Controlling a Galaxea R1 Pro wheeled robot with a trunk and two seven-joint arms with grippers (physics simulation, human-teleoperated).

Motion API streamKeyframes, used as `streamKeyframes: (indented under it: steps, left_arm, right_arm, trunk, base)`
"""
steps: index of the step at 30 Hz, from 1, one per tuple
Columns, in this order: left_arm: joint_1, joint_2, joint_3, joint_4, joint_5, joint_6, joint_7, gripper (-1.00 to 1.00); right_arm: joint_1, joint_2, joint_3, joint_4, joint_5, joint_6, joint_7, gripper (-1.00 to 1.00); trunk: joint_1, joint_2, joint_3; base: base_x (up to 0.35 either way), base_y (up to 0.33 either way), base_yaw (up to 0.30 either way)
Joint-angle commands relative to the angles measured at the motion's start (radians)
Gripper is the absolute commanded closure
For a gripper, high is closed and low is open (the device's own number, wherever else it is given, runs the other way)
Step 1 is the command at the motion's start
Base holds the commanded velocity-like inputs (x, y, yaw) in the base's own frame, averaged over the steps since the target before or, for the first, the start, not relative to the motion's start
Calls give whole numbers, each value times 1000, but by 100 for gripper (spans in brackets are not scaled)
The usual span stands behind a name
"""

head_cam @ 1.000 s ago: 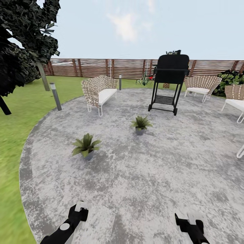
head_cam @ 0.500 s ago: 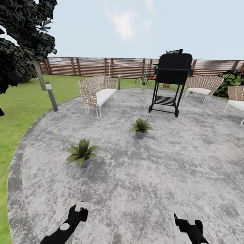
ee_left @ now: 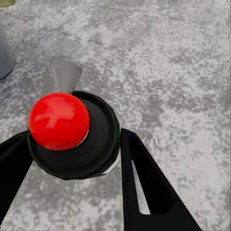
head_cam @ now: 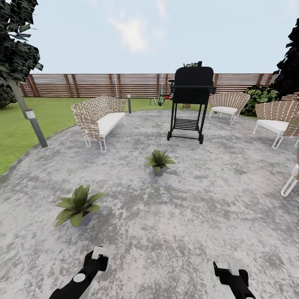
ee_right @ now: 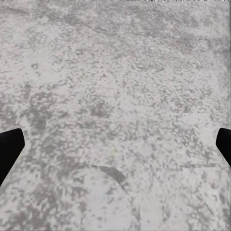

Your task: Pick up the pesticide atomizer in the garden and spray insectifuge to fully cover both potted plants in the garden.

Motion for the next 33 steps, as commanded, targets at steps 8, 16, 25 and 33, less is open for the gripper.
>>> streamKeyframes:
  steps: [8,16,25,33]
  left_arm:
    - [0,1,-2,0,-3,-3,0,100]
    - [0,1,-2,1,-4,-4,0,100]
    - [0,0,-2,0,-6,-4,0,100]
    - [0,1,-2,0,-6,-4,0,100]
  right_arm:
    - [-1,1,-3,1,8,-3,0,-100]
    - [-1,1,-3,1,8,-3,-1,-100]
    - [-1,1,-3,1,8,-4,0,-100]
    - [-1,1,-3,1,8,-5,-1,-100]
  trunk:
    - [0,0,-1]
    - [0,0,-1]
    - [0,0,-1]
    - [0,0,-1]
  base:
    - [335,0,-16]
    - [335,0,0]
    - [335,-50,0]
    - [336,-65,0]
